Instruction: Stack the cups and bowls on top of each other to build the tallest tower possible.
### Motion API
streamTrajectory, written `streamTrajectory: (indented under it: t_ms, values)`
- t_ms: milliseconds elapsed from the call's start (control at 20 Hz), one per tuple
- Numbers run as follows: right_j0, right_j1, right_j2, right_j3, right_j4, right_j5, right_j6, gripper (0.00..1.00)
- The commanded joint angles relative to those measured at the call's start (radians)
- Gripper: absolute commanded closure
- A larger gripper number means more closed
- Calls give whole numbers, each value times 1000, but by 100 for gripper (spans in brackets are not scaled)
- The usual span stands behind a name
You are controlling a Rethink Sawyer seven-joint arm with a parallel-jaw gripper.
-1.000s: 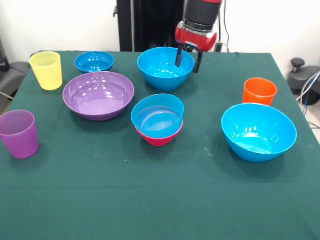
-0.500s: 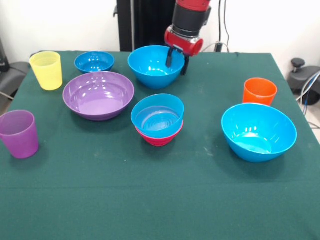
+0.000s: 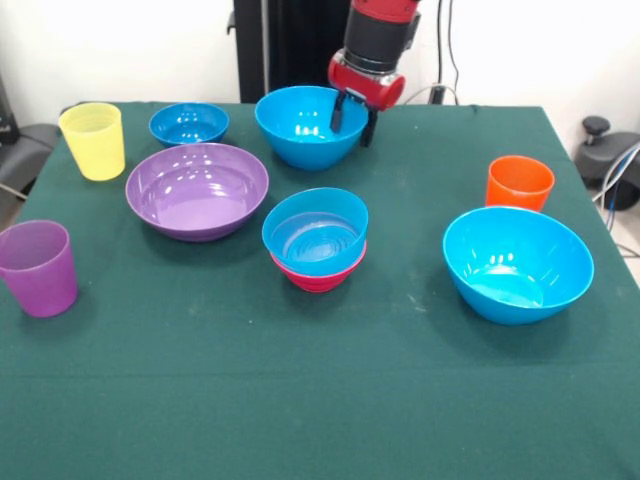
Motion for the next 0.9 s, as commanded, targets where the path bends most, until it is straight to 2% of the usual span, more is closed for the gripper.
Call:
streamTrajectory:
  t_ms: [50, 600, 650, 900]
  values:
    - [42, 25, 38, -83, -67, -4, 26, 0]
    - [44, 23, 66, -83, -80, 8, 65, 0]
    - [43, 22, 67, -84, -82, 12, 68, 100]
    - [33, 13, 75, -88, -92, 27, 60, 100]
